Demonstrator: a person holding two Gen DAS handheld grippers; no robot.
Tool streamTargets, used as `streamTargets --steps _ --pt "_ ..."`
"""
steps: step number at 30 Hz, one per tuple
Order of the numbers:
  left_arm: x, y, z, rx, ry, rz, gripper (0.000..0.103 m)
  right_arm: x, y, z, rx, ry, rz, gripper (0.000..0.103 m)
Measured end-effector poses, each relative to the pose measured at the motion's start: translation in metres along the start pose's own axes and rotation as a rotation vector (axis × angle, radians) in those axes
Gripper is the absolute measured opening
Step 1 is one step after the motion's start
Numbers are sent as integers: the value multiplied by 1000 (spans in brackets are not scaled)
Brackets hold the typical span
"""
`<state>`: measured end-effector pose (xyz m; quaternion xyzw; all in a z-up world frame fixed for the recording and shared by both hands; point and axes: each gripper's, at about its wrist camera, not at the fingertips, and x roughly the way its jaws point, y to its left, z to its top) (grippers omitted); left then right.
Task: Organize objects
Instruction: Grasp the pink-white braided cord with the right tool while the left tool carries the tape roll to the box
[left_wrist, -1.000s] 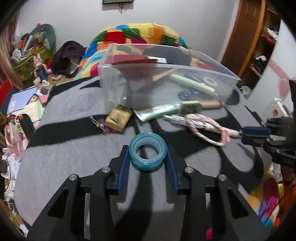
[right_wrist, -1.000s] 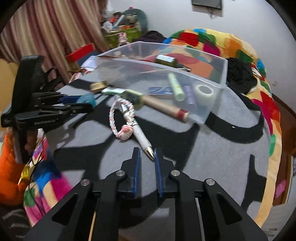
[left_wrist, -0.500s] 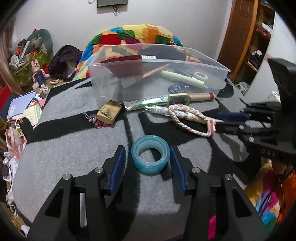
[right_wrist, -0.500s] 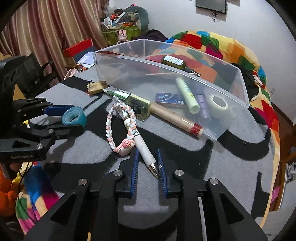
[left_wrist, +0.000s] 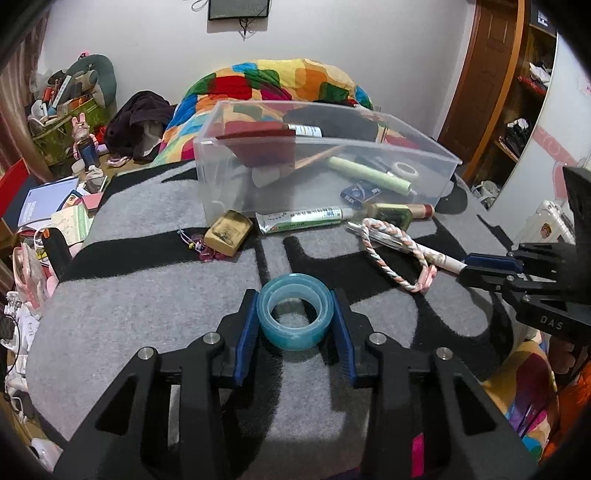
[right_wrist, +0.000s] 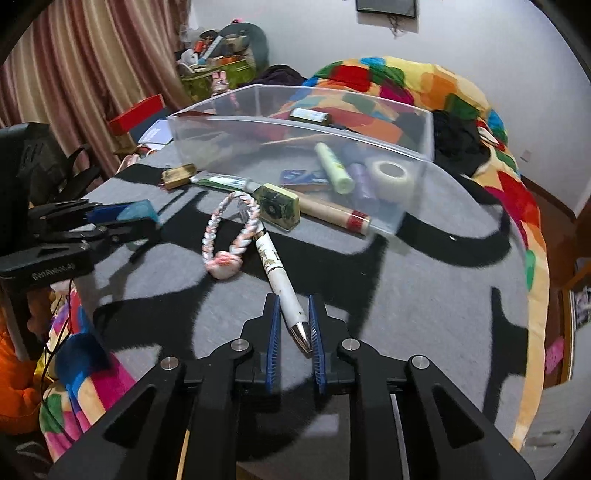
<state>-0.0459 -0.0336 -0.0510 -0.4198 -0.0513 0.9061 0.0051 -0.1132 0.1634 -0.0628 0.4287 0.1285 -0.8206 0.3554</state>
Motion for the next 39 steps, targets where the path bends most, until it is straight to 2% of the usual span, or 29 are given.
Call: streamTargets --steps 8,11,14,18,21,23,25,32,39 --pt "-9 -2 4 -1 -22 -17 38 -8 2 -5 -26 11 -16 15" --pt "-9 -4 5 0 -23 -18 38 -15 8 4 -7 -30 28 22" --pt "-11 -4 6 -3 -30 -16 38 -14 18 15 11 -58 97 23" --pt "-18 -2 9 -12 -55 -14 38 11 36 28 12 -7 119 25" --pt "-24 1 13 -18 -73 -16 38 32 40 30 31 39 86 28" --pt "-26 2 15 -21 -83 -16 38 34 40 30 42 15 78 28" --pt "-28 3 18 -25 -91 -15 38 33 41 31 37 7 65 19" --pt "-29 -1 33 -24 -122 -16 38 13 44 35 29 -73 75 19" --pt "-31 -2 55 -24 -167 -10 38 -18 36 56 61 -182 80 19"
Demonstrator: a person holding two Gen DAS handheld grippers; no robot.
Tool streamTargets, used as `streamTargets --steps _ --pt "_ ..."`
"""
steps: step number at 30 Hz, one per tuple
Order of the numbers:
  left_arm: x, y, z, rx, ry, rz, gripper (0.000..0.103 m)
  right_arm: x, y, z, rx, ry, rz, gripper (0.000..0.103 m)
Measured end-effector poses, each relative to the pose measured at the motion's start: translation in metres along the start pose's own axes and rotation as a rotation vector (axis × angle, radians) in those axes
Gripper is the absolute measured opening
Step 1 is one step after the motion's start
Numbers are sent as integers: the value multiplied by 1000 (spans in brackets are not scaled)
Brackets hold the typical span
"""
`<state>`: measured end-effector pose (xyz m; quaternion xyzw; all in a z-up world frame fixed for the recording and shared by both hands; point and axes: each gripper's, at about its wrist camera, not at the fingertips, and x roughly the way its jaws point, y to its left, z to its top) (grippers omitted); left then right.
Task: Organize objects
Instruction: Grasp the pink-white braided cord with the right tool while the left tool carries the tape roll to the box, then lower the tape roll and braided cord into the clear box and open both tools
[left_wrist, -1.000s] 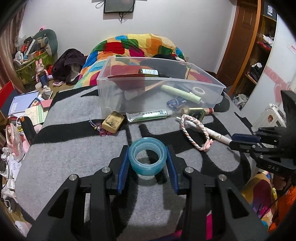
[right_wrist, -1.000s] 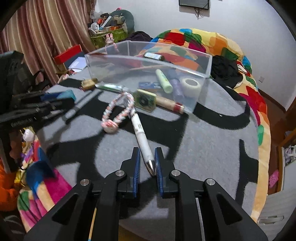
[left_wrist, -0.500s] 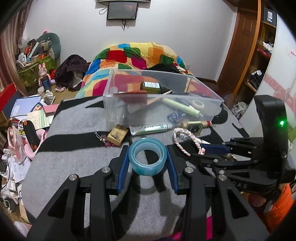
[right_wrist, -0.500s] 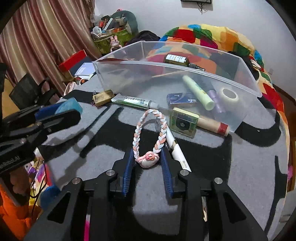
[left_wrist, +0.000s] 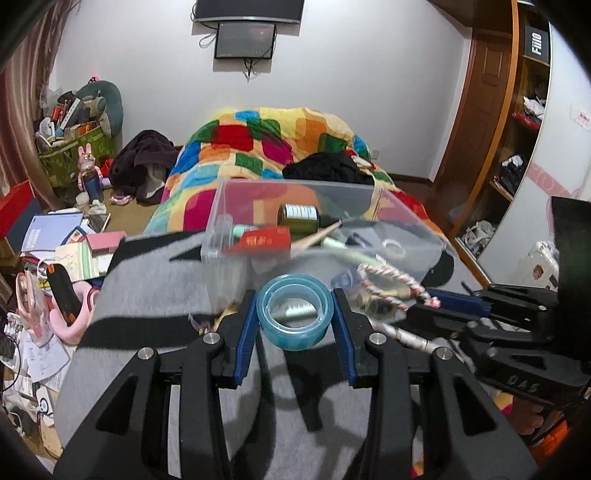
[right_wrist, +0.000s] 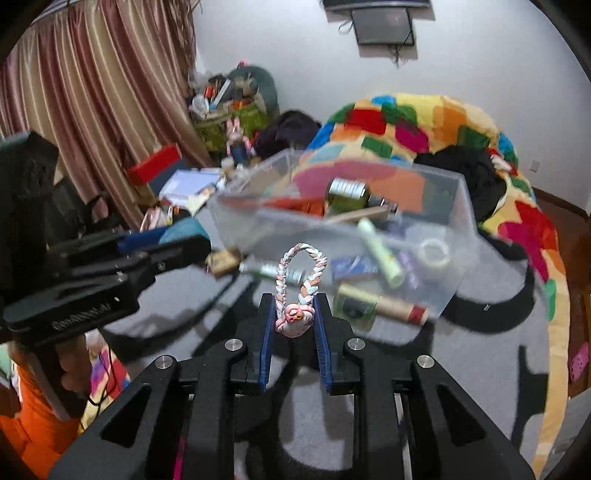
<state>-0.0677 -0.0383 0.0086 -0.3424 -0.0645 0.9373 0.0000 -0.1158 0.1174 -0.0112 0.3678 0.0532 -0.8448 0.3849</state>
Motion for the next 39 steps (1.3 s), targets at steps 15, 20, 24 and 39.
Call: streamTargets --steps 15,20,24,39 --pt "39 6 47 -19 10 4 38 4 -26 50 52 -78 -81 19" --pt "63 3 53 -11 55 -4 38 25 -36 57 67 -33 -98 19" --pt "77 0 54 -1 90 -11 38 42 -42 58 77 4 -107 19" --pt "96 -8 52 20 128 -21 45 63 -49 58 88 58 -111 19"
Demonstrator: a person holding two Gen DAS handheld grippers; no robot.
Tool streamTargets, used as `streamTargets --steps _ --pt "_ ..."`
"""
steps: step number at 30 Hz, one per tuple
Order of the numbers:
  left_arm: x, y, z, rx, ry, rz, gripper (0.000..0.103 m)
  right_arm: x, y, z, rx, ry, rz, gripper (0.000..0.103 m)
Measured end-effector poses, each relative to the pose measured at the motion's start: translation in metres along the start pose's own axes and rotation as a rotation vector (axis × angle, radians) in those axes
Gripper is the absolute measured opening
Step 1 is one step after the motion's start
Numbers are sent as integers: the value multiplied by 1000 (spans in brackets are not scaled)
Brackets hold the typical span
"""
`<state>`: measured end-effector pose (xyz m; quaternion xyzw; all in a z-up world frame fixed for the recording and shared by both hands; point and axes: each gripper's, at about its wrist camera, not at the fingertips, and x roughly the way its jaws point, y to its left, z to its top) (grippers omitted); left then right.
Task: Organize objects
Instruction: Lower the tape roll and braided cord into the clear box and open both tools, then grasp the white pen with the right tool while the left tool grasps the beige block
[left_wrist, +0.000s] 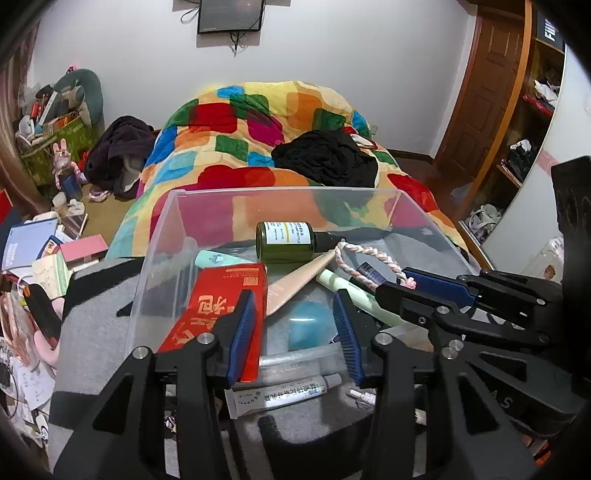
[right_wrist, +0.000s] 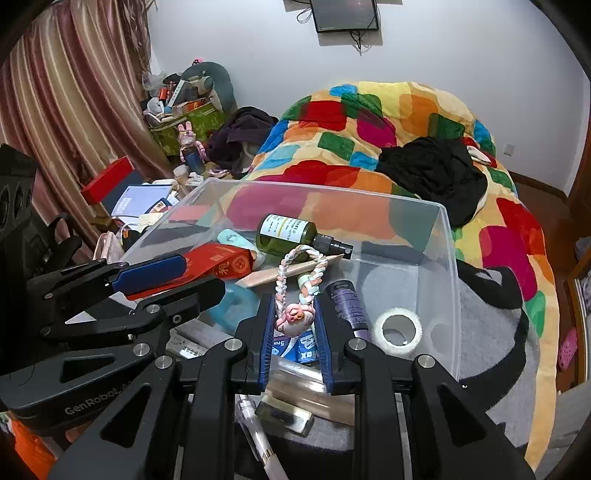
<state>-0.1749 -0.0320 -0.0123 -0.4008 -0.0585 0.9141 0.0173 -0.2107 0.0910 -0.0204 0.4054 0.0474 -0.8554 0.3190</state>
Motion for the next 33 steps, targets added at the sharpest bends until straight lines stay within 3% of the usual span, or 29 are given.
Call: streamTargets --steps 13,22,26,33 --pt "-33 -3 -5 7 -68 14 66 -24 1 -8 -18 -19 3 25" --pt "-72 14 -19 -5 -129 44 81 -59 2 -24 -58 -75 -27 47" --pt "-84 26 -33 -3 -131 79 86 -72 -1 -35 -63 -88 -30 54" --pt "-76 43 -67 8 -53 120 87 -70 -4 -56 -59 -44 -31 55"
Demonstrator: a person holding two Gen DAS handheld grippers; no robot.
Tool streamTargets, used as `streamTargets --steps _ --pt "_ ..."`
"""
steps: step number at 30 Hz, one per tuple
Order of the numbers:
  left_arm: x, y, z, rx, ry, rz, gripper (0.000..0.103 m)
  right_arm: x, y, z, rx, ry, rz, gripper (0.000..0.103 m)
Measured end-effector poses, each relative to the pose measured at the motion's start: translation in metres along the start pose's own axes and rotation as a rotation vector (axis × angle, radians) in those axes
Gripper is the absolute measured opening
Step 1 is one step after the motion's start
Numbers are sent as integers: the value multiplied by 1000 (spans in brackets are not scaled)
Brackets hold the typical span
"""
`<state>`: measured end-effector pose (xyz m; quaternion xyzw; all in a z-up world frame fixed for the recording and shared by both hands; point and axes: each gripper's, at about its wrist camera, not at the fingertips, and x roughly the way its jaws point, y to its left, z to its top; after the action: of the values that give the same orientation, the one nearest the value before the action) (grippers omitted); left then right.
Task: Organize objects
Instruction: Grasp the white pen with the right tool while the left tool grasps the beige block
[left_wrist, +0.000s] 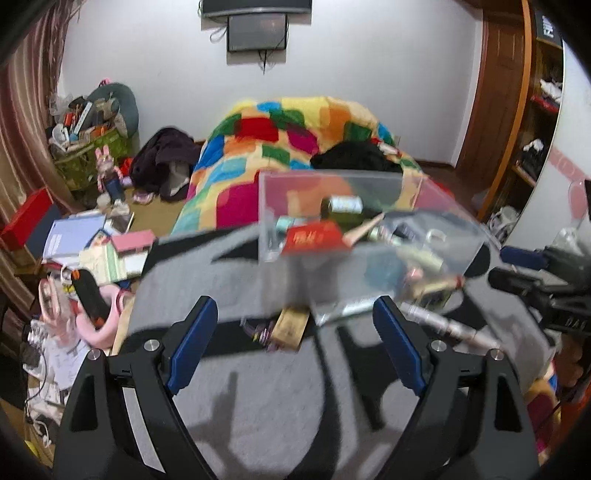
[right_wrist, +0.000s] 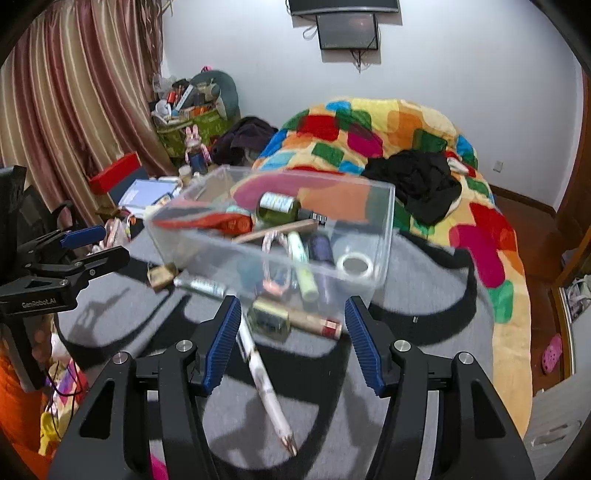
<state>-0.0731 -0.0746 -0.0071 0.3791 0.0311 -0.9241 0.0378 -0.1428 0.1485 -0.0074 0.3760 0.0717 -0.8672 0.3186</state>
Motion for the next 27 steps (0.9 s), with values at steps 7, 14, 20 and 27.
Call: streamTargets --steps 7,14,20,27 --pt "35 13 -27 -25 107 16 83 23 11 -31 -33 103 19 55" --pt "52 12 -19 -4 117 45 62 42 13 -45 -38 170 27 48" --pt "63 -3 -15 61 134 52 57 43 14 -45 -59 159 17 20" --pt "65 -2 -18 71 146 48 30 38 24 -49 -81 143 55 10"
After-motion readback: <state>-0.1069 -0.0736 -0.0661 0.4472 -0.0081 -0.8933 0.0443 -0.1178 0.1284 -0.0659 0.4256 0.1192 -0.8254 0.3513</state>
